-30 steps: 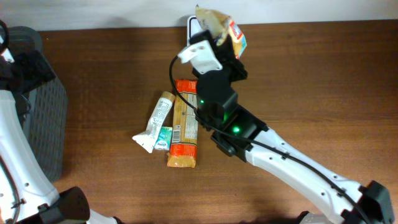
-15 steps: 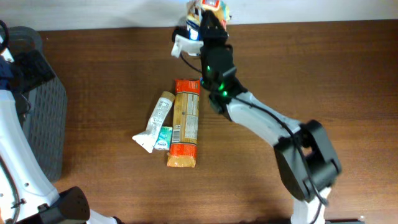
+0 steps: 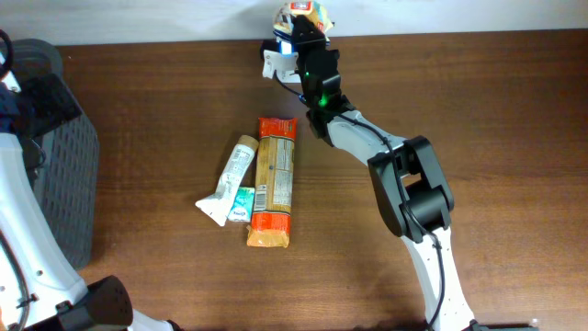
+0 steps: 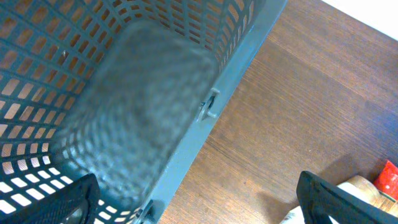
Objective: Scan the item barcode
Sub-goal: 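Lift yellow bag and hold its barcode in front of the scanner, then place yellow bag on the right side of the table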
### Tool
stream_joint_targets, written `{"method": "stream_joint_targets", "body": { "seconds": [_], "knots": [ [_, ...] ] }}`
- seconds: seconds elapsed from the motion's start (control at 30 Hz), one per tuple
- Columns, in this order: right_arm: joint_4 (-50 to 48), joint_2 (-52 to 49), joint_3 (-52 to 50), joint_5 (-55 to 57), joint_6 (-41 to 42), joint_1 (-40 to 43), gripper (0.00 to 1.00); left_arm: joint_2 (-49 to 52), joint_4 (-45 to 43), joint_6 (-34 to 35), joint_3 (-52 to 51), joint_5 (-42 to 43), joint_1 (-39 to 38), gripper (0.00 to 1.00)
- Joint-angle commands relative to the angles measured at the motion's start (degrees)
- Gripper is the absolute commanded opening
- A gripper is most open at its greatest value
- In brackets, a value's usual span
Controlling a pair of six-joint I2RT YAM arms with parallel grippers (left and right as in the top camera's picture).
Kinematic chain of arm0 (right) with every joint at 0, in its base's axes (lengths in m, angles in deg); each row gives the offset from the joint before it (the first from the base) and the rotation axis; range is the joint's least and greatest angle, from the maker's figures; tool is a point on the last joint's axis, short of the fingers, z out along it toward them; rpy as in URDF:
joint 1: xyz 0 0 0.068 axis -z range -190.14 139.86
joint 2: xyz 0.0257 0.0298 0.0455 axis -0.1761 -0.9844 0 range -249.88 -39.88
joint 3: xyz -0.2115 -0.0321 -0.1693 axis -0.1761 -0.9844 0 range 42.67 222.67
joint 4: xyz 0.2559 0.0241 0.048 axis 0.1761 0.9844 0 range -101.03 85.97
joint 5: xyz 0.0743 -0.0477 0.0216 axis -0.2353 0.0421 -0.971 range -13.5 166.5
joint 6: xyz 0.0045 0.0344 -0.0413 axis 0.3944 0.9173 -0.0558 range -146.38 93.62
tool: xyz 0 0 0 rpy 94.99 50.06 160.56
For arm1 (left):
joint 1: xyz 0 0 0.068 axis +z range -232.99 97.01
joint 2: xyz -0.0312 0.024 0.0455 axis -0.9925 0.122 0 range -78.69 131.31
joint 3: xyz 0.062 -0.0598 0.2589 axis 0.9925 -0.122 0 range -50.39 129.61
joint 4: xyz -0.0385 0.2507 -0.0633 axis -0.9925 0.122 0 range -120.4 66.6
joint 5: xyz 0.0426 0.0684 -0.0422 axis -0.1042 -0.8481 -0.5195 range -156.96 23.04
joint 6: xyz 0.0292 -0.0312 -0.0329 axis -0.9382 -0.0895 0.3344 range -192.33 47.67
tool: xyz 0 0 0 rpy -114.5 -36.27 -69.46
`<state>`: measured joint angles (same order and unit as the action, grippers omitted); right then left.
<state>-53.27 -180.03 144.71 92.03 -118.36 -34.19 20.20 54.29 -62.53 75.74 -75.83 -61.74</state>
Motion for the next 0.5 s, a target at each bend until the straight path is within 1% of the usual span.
{"method": "stream_joint_targets", "body": {
  "seconds": [0.0,0.2,0.47],
  "knots": [
    [-1.1,-0.1,3.1,-0.5,-0.5,1.3,0.04,-0.3,0.0,-0.9,0.5,-0.2,0.2,0.99],
    [-0.8,-0.6,3.1,-0.8,-0.8,1.9,0.04,-0.3,0.0,-0.9,0.5,-0.2,0.2,0.99],
    [0.6,0.0,3.1,0.5,-0.8,0.1,0.04,-0.3,0.0,-0.9,0.5,-0.2,0.2,0.99]
  ]
}}
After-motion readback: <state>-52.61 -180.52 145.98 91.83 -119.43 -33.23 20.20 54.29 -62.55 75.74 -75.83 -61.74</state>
